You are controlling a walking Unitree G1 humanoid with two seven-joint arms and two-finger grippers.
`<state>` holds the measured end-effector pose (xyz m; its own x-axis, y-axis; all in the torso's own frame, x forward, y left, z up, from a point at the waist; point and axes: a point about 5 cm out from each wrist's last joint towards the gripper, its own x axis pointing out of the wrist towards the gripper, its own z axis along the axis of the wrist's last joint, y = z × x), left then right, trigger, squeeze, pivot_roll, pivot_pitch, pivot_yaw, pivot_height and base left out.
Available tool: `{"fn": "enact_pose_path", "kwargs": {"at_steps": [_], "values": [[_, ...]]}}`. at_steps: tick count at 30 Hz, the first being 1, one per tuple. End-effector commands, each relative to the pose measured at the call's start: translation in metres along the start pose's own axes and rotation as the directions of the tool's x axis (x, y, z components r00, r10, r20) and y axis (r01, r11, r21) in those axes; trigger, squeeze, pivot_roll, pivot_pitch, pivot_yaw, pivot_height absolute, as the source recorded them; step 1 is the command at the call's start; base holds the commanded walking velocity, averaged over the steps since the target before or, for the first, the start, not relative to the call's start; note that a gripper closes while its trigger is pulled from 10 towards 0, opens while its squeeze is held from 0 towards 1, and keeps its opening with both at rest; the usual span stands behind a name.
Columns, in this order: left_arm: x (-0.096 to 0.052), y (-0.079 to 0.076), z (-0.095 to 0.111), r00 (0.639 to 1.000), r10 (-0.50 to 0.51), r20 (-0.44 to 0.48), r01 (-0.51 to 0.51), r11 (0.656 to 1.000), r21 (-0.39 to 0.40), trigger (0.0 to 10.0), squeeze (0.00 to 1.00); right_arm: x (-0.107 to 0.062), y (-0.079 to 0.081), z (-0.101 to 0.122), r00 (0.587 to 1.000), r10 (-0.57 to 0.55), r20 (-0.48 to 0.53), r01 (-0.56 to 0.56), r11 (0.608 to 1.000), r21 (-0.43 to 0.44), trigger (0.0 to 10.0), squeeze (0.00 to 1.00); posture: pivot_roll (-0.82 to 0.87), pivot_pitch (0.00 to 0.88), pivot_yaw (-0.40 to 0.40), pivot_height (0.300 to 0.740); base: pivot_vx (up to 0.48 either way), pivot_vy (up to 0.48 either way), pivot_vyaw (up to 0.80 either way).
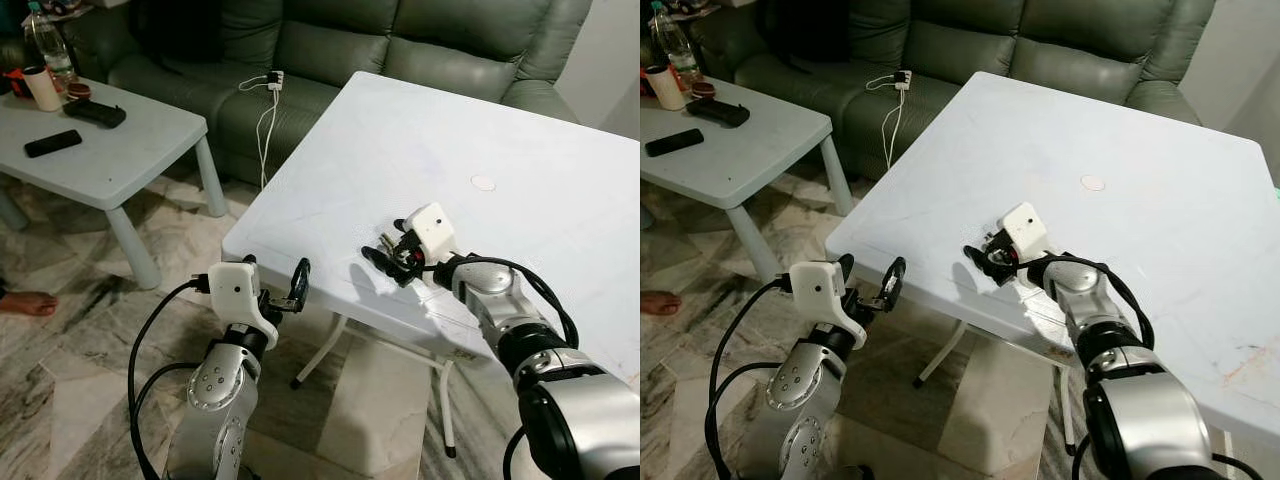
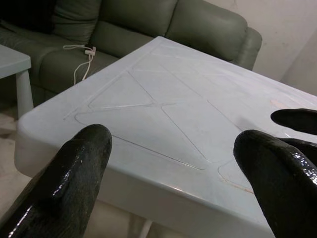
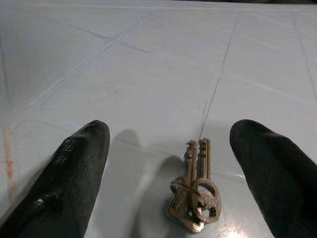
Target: Hang keys on a hook
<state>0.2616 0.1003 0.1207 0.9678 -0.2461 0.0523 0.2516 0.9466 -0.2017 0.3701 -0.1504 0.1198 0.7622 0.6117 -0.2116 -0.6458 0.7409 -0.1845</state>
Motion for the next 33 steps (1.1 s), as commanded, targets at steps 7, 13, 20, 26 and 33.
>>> {"fn": "enact_pose_path", "kwargs": {"at_steps": [7,13,20,26,33], "values": [[-0.001,-0.009,0.002,1.0,-0.006,0.002,0.007,1.0,-0.022,10.0,0.0,-0.006,-0.008,0.001,1.0,0.008,0.001,-0.008,1.0,0.004,0.0,0.0,0.08,0.125,-0.123,0.74,0.0,0.0,0.0],[-0.002,-0.009,0.002,1.0,-0.003,-0.001,0.003,1.0,-0.025,10.0,0.0,-0.006,-0.011,0.0,0.999,-0.023,-0.03,0.022,1.0,-0.015,10.0,0.0,0.09,0.133,-0.122,0.74,0.0,0.0,0.0],[-0.002,-0.009,0.002,1.0,0.004,-0.004,-0.004,1.0,-0.031,10.0,0.0,-0.006,-0.013,0.003,1.0,-0.018,-0.022,0.018,1.0,-0.011,4.6,0.0,0.09,0.137,-0.125,0.74,0.0,0.0,0.0],[-0.003,-0.009,0.002,1.0,0.008,-0.005,-0.008,0.999,-0.034,10.0,0.0,-0.007,-0.015,0.004,0.999,-0.022,-0.024,0.021,0.999,-0.025,0.0,0.0,0.09,0.142,-0.127,0.74,0.0,0.0,0.0],[-0.003,-0.009,0.002,1.0,0.01,-0.004,-0.01,0.999,-0.036,10.0,0.0,-0.009,-0.018,0.003,0.999,-0.029,-0.038,0.027,0.999,-0.034,0.0,0.0,0.09,0.143,-0.128,0.74,0.0,0.0,0.0]]}}
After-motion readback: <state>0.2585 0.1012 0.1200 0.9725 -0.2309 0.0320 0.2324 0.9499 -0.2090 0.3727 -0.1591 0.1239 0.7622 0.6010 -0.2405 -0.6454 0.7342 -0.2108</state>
